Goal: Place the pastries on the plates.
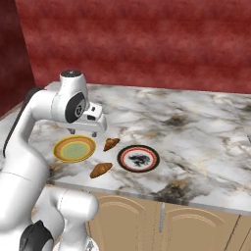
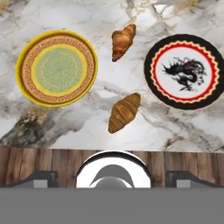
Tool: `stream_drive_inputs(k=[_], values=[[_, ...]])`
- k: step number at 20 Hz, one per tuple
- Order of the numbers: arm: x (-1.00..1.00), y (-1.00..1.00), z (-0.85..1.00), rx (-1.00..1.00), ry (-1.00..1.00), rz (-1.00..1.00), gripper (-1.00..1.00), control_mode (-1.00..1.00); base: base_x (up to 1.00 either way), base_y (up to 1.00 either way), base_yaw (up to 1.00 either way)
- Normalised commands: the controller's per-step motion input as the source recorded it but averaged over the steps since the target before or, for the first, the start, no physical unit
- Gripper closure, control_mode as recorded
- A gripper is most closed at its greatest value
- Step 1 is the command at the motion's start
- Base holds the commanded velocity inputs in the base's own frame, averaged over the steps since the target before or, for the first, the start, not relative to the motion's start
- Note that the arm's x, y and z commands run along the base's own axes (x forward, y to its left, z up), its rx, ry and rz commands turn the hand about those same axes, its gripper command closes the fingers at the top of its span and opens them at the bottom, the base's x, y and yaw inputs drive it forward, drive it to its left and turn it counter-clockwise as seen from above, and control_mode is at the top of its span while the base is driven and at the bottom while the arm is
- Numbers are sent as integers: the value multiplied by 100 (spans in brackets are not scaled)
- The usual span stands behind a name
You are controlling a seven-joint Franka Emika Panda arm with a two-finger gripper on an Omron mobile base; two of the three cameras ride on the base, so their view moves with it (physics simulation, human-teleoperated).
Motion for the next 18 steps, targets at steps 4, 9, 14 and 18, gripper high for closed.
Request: stream_drive_inputs(k=[4, 9, 14, 18], values=[[0, -13, -39, 0, 8, -14, -100, -100, 0, 0, 0], [2, -6, -40, 0, 5, -15, -100, -100, 0, 0, 0], [16, 0, -39, 0, 2, -19, -100, -100, 0, 0, 0], [20, 0, -39, 0, 2, -21, -100, -100, 0, 0, 0]])
